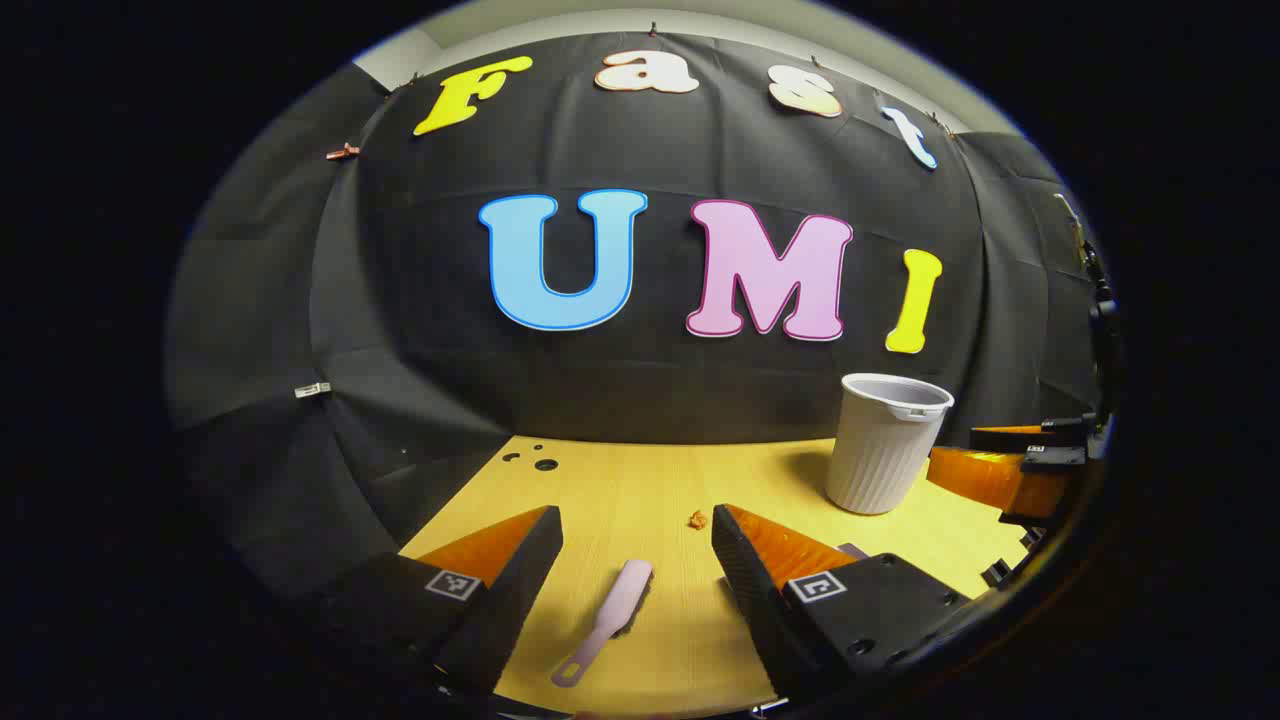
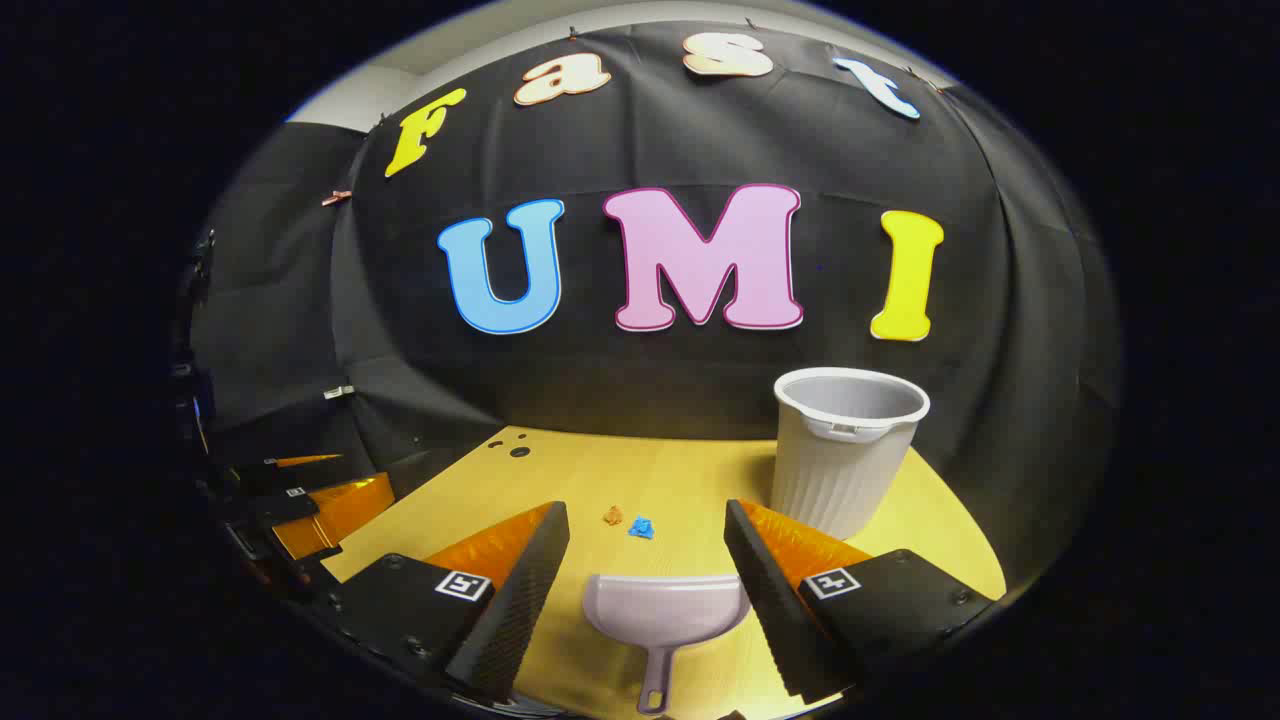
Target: Pick up the small broom and dustpan from the desktop, sweep the trash into the dustpan with the broom, and then empty the trash into the garbage bin.
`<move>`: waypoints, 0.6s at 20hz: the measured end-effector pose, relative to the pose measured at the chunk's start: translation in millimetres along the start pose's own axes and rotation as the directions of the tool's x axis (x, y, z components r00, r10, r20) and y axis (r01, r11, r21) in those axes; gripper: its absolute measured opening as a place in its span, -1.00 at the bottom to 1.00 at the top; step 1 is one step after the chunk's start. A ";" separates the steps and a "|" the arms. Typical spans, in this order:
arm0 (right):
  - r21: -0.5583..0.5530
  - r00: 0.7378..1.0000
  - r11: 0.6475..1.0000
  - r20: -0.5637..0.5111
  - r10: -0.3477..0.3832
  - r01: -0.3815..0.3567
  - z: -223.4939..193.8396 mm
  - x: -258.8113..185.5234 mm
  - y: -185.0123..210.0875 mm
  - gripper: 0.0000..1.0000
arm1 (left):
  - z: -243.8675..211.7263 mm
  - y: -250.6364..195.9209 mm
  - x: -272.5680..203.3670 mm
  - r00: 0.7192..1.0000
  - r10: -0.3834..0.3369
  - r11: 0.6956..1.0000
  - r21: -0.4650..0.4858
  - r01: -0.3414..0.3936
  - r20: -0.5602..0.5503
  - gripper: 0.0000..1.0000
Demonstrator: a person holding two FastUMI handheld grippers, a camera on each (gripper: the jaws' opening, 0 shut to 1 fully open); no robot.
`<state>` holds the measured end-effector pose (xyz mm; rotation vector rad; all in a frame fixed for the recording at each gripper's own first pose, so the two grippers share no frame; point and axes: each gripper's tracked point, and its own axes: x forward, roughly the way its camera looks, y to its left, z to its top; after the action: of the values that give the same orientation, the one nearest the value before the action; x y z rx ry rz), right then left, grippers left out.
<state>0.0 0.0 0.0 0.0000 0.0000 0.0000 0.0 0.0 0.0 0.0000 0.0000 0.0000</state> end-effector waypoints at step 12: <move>0.001 0.998 0.998 -0.025 -0.061 0.061 5.6 18.8 -20.7 0.94 | -23.5 13.1 18.8 0.995 -0.038 0.999 -0.010 0.037 -0.093 0.91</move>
<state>18.8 -20.7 5.6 0.0022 0.0249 -0.0613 18.8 13.1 -23.5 -0.0086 0.0936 -0.0379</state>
